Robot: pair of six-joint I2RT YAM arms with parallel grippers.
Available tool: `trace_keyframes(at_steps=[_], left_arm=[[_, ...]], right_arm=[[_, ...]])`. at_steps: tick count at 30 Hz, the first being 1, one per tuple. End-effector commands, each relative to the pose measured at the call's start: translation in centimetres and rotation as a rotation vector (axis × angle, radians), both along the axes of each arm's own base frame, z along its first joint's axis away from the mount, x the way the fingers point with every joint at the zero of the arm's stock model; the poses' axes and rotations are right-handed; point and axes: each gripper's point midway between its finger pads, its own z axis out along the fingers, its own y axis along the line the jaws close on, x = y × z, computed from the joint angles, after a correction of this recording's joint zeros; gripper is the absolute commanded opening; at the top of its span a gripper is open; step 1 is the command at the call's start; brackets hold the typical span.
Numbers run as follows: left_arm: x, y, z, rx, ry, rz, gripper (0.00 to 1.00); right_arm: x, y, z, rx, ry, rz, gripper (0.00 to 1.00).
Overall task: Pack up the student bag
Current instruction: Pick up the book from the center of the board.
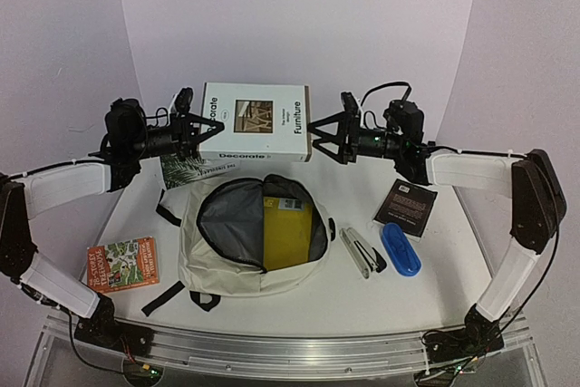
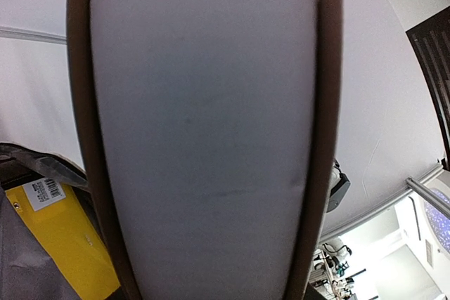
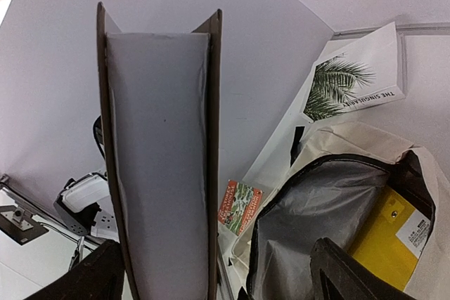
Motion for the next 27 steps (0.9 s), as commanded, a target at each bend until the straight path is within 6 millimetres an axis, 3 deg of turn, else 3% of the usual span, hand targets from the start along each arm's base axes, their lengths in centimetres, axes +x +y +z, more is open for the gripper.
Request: trace_keyframes(at_steps=[1, 6, 12, 21, 25, 27], left_arm=[[-1.1, -0.7, 3.3, -0.043, -0.120, -0.067, 0.25], [-0.5, -1.1, 2.8, -0.040, -0.106, -0.069, 0.25], [-0.8, -2.3, 3.0, -0.040, -0.116, -0.118, 0.25], [-0.8, -2.9, 2.7, -0.038, -0.115, -0.131, 0.26], [-0.8, -3.3, 2.0, -0.031, -0.098, -0.138, 0.27], [-0.7, -3.3, 1.7, -0.025, -0.093, -0.135, 0.28]], right_arm=[[-1.1, 0.7, 2.4, 0.019, -0.083, 0.064, 0.93], [-2.1, 0.8, 3.9, 0.041, -0.113, 0.099, 0.96], [-2.3, 1.5, 4.1, 0.054, -0.101, 0.123, 0.95], [-3.3, 2.3, 5.6, 0.150, -0.088, 0.170, 0.67], [-3.4, 2.6, 6.0, 0.170, -0.095, 0.178, 0.65], [-3.4, 2.7, 6.0, 0.172, -0.094, 0.177, 0.58]])
